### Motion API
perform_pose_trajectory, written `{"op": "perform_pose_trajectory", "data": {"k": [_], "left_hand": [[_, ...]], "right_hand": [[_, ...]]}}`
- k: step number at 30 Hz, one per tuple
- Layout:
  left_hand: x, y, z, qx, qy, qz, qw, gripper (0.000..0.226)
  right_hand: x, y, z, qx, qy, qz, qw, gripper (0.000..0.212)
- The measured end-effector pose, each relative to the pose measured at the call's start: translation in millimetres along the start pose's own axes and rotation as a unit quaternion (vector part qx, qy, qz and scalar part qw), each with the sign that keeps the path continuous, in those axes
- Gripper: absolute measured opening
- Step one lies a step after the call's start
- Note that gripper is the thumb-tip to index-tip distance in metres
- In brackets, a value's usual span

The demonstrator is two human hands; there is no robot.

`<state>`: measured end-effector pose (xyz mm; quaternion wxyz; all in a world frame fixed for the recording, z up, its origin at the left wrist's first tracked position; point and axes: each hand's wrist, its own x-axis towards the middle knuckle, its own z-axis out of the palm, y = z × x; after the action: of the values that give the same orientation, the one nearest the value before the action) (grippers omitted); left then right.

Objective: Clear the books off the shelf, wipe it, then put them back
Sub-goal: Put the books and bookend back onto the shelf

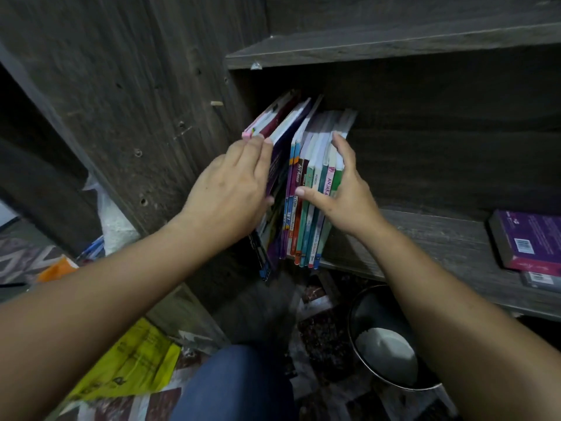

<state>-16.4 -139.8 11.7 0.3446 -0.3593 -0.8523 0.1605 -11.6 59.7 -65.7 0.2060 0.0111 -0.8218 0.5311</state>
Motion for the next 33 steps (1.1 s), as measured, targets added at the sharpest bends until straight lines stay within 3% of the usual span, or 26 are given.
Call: {"op": "perform_pose_trajectory", "data": {"k": [2, 4, 7, 12, 17, 22, 26, 33], "left_hand": [[2, -7, -16, -0.029, -0.134, 0.023, 0.99, 0.127], [8, -11, -20, -0.04, -0.206, 0.027, 0.977, 0.145], [18, -14, -15, -0.001, -0.228, 0.021, 0.973, 0.144], [37, -22, -7, -0.027, -0.247, -0.054, 0.967, 0.142], [36, -11, 9, -0.071, -0.168, -0.122, 0.976, 0.123], [30, -3, 8, -0.09, -0.123, -0.181, 0.972, 0.107], [30, -15, 10, -0.005, -0.066, -0.177, 0.982, 0.062], [46, -14, 23, 0.088, -0.03, -0.199, 0.976, 0.029]], "right_hand": [[0, -2, -5, 0.001, -0.023, -0.003, 1.0, 0.11], [-1, -1, -3, -0.003, -0.037, -0.007, 0.999, 0.114], [-3, 6, 5, -0.013, -0.061, 0.005, 0.998, 0.111], [0, 22, 20, -0.01, -0.104, 0.03, 0.994, 0.1], [3, 22, 23, -0.014, -0.093, 0.042, 0.995, 0.105], [-3, 19, 28, -0.122, -0.147, 0.072, 0.979, 0.136], [-3, 24, 39, -0.149, -0.108, 0.063, 0.981, 0.135], [0, 30, 42, -0.12, -0.094, 0.042, 0.987, 0.134]]}}
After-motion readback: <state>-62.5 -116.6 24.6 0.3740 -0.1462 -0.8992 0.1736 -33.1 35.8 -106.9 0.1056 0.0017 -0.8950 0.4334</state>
